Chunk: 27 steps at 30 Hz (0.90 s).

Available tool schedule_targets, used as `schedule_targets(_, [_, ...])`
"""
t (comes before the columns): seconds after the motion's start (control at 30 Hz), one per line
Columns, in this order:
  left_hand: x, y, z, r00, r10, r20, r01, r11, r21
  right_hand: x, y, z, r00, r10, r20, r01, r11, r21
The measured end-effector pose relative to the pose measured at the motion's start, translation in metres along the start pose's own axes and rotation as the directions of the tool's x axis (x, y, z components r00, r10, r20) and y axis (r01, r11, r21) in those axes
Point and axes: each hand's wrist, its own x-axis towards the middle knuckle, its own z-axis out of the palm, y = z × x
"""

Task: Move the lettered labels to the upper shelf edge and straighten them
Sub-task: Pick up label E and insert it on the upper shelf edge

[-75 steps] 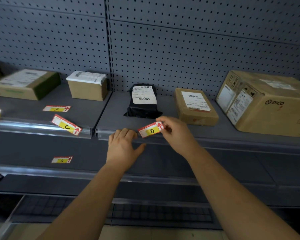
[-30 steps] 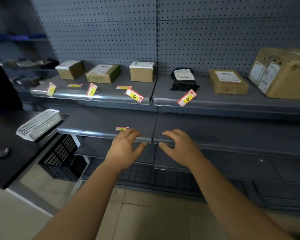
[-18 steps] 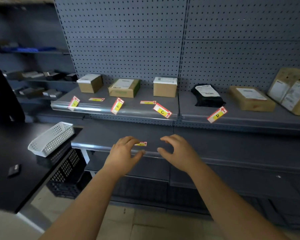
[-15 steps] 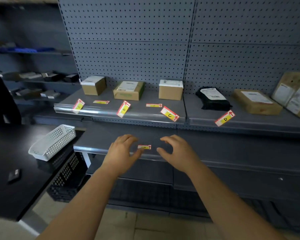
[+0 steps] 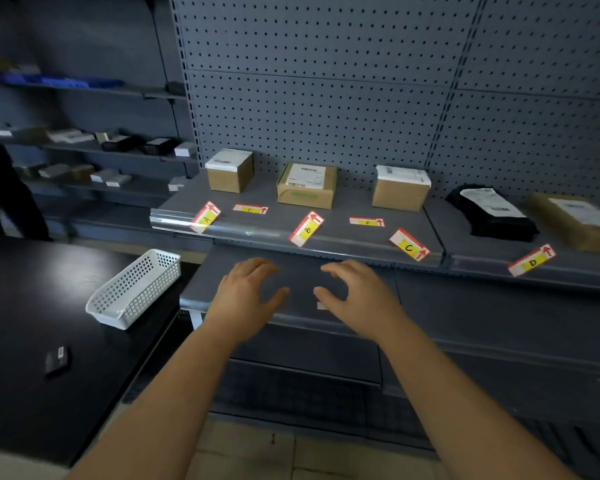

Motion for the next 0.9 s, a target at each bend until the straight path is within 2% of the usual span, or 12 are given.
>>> schedule_targets(0.13, [0.024, -0.020, -0.008, 0.999, 0.003, -0.035, -0.003, 1.000, -0.007, 0.034, -0.009, 0.012, 0.999, -0.041, -0.032, 0.042, 0.998, 0.037])
schedule_targets(0.47, [0.124, -0.042, -0.044, 0.987, 0.089, -0.137, -0.081, 0.994, 0.068, 0.144, -0.021, 0.000, 0.975, -0.175, -0.139, 0.174, 0.985, -0.016])
schedule_targets(0.6, [0.145, -0.054, -0.048, 0.981, 0.078, -0.176, -0.070, 0.996, 0.051, 0.174, -0.023, 0.003, 0.974, -0.179, -0.138, 0.179, 0.984, -0.008])
schedule_targets(0.9, [0.188, -0.103, -0.050, 0.991, 0.070, -0.115, -0.068, 0.998, 0.017, 0.223, -0.032, 0.023, 0.988, -0.135, -0.078, 0.133, 0.991, -0.029])
